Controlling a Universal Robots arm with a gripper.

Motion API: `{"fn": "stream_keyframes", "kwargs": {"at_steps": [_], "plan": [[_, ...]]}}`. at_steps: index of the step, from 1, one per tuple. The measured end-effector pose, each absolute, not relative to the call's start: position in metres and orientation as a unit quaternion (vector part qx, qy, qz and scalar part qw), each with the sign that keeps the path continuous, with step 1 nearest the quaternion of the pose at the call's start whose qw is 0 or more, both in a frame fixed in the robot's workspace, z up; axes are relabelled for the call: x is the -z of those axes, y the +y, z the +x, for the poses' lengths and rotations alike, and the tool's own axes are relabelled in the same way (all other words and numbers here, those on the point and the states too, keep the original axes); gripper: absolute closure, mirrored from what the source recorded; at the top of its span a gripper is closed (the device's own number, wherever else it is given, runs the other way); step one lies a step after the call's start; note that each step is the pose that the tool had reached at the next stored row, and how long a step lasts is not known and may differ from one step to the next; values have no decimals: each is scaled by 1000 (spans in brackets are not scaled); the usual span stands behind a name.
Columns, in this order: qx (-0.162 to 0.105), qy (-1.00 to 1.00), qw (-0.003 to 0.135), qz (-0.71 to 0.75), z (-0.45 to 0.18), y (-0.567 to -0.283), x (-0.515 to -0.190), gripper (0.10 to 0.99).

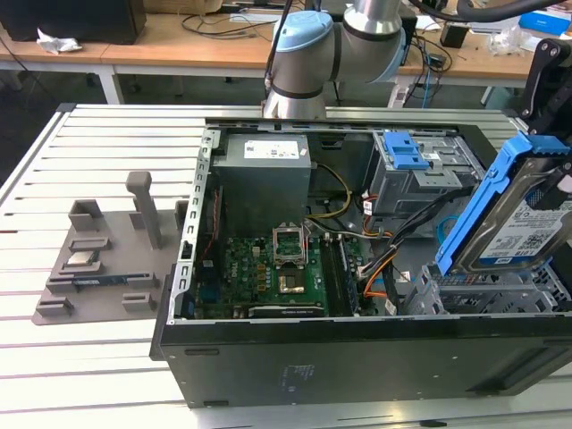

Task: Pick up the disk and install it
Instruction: 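Pick up the disk, then insert the disk into the insertion slot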

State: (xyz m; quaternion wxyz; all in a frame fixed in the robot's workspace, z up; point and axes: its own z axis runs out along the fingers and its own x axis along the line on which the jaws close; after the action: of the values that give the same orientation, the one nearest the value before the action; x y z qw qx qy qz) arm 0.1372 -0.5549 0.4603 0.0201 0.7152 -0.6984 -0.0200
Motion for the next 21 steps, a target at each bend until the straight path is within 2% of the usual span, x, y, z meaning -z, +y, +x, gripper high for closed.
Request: {"fn": "stream_keyframes", "kwargs": {"at_steps": [10,21], "plan": [[20,-698,20,715,137,-555,-459,718],[20,-703,20,711,143,-548,-443,718]]}}
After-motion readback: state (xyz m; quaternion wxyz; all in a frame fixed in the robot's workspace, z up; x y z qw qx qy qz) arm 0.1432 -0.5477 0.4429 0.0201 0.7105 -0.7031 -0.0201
